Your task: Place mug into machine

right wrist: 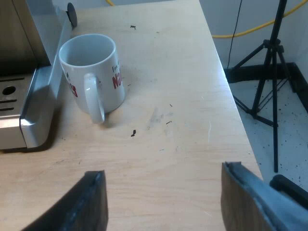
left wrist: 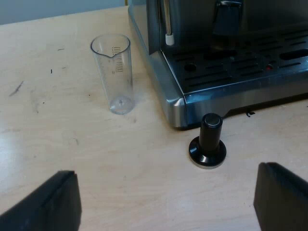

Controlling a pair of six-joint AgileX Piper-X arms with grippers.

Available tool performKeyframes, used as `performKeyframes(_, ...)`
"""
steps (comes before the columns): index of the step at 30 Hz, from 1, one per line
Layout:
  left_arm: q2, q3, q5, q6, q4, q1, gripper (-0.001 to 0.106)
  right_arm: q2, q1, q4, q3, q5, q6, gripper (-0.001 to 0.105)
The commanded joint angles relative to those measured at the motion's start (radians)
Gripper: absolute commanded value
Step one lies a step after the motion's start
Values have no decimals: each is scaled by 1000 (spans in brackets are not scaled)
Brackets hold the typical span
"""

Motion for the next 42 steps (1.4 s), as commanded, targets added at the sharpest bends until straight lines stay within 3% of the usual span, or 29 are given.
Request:
performKeyframes(1, -140, -4, -7, 1, -11, 0, 74, -40, -6, -4, -5, -2, -11, 54)
performKeyframes(9, -135, -4, 3, 1, -11, 0, 74, -40, -6, -8, -9, -5, -11, 54)
performKeyframes(12, -110, -18, 41, -7, -13, 0, 74, -35, -6, -8, -39, -13, -11, 54)
performKeyframes(22, 54, -177, 160, -25, -68, -19, 74, 61, -6, -8, -223, -12, -11, 54)
performKeyframes(31, 255, -293, 189, -34, -137, -155, 74, 239, -6, 48, -357, -128, -11, 54)
performKeyframes(42, 517, -316, 227, -31, -254, -341, 74, 464, -6, 59, -421, -174, 2, 54)
